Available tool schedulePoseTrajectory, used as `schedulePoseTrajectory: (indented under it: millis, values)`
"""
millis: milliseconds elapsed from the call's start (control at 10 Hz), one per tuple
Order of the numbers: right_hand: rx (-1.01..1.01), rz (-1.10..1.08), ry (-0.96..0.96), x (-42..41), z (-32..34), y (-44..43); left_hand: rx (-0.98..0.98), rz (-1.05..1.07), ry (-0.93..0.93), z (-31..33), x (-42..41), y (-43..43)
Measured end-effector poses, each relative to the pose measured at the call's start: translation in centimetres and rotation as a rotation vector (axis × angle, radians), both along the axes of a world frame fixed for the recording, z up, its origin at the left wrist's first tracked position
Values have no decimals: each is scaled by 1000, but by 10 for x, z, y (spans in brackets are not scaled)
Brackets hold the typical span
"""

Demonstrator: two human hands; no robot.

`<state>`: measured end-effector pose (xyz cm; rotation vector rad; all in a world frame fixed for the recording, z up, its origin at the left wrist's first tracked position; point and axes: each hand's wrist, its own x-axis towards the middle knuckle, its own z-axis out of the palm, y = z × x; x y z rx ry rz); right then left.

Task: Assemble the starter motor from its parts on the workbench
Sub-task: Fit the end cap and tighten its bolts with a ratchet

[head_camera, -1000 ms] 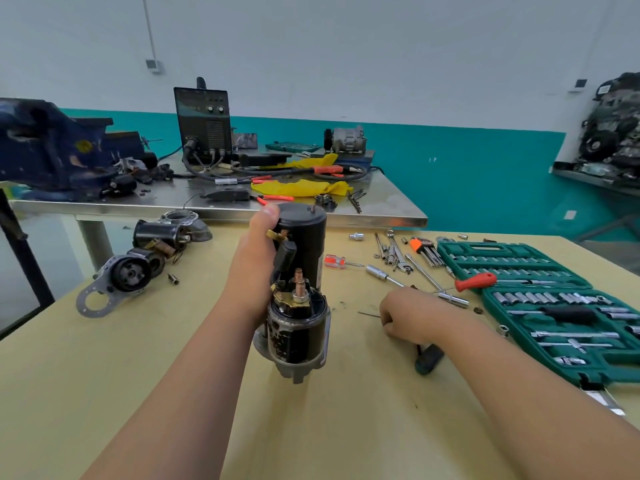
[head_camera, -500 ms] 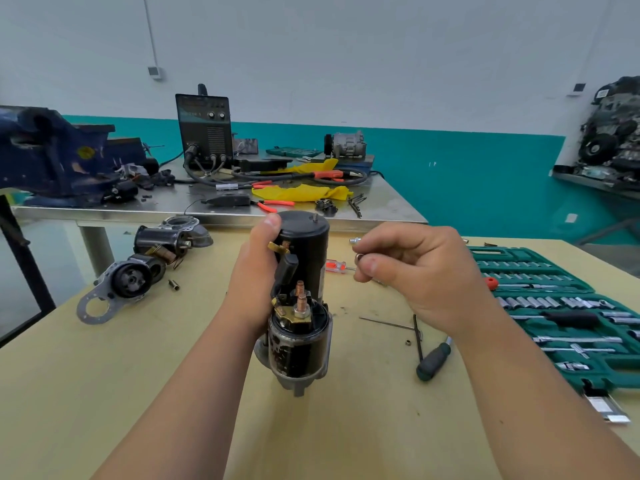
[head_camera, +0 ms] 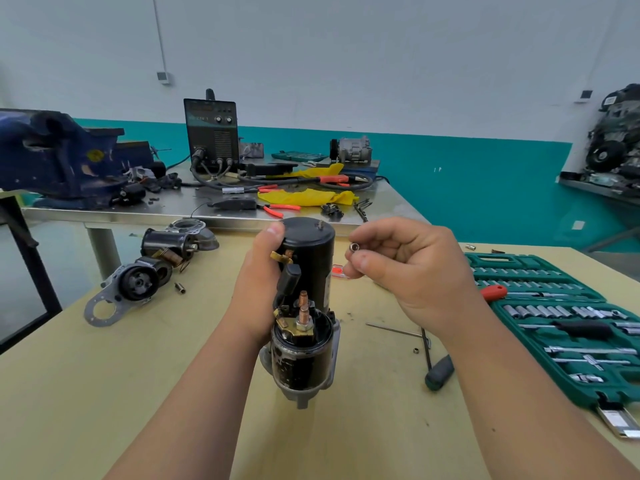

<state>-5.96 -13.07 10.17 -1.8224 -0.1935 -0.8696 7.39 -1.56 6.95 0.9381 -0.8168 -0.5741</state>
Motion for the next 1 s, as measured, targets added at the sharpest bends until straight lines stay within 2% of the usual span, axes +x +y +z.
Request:
schedulePoseTrajectory:
  millis: [200,300,600,700,800,1000]
  values:
    - [-131,-198,-12,15,9,0,9,-52,52,-3,0,0]
    - [-162,-230,19,24,16,-2,-13,-72,75,-3,-1,-1]
    - [-173,-170,196,31,23,-11,-15,-77,108,-4,-2,-2]
    - [-58,-95,263,34,20,-14,6,2,119,-1,-3,-1]
    - [118,-25,277,38,17,-15,120,256,3,-4,-8,-2]
    - [231,8,260,38,12,-17,97,365,-44,-9,-8,-11]
